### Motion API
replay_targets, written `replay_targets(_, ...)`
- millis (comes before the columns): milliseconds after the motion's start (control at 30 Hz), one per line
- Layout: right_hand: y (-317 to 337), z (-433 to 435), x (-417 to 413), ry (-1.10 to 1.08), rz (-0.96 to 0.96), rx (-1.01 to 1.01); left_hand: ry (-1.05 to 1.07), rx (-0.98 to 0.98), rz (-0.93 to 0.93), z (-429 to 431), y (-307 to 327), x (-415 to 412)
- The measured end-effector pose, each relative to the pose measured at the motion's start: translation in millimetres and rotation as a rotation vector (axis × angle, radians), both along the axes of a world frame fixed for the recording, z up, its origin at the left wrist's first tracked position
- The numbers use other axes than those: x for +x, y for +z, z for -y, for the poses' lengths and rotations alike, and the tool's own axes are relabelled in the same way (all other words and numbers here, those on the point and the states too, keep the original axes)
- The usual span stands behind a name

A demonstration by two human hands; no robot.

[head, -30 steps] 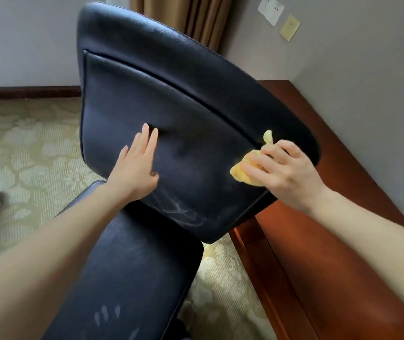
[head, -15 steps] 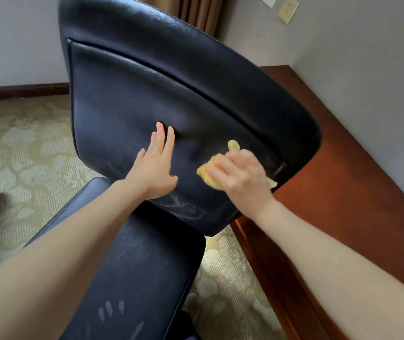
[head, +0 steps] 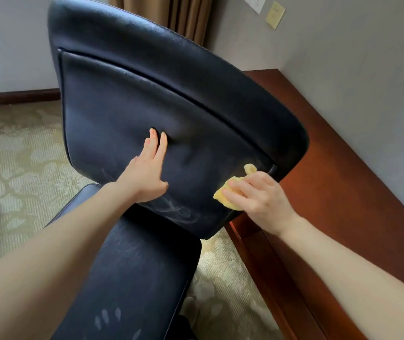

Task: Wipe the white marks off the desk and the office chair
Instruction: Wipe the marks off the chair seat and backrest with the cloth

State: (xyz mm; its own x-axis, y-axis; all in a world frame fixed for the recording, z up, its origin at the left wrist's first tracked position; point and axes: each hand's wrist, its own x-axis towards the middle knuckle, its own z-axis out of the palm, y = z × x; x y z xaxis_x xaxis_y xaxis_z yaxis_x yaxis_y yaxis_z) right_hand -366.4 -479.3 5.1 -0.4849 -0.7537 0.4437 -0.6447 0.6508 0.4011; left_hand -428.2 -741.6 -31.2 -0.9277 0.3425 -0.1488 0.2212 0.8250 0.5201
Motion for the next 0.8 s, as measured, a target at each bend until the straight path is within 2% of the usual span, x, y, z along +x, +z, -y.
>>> replay_targets(200,58,-16,-35,-0.020,-0.219,-0.024,-0.021,0.000,-0.008,5,2,-1)
replay_targets(333,53,-12,-32,-0.138,-0.221,-0.189,-0.012,0.018,-0.004,7,0,-2)
replay_targets(467,21,-7,-13,-0.213,-0.137,-0.343,-0.015,0.039,-0.001,9,-3,-2)
replay_targets(567,-7,-3,4,-0.134,-0.092,-0.185,-0.027,0.051,0.003,11,-4,-5)
replay_targets(633,-22,-1,15,-0.060,0.009,-0.041,-0.033,0.059,0.008,12,-4,-6)
replay_targets(800,-17,2,4,0.041,0.113,0.129,-0.035,0.108,-0.015,12,-8,-4)
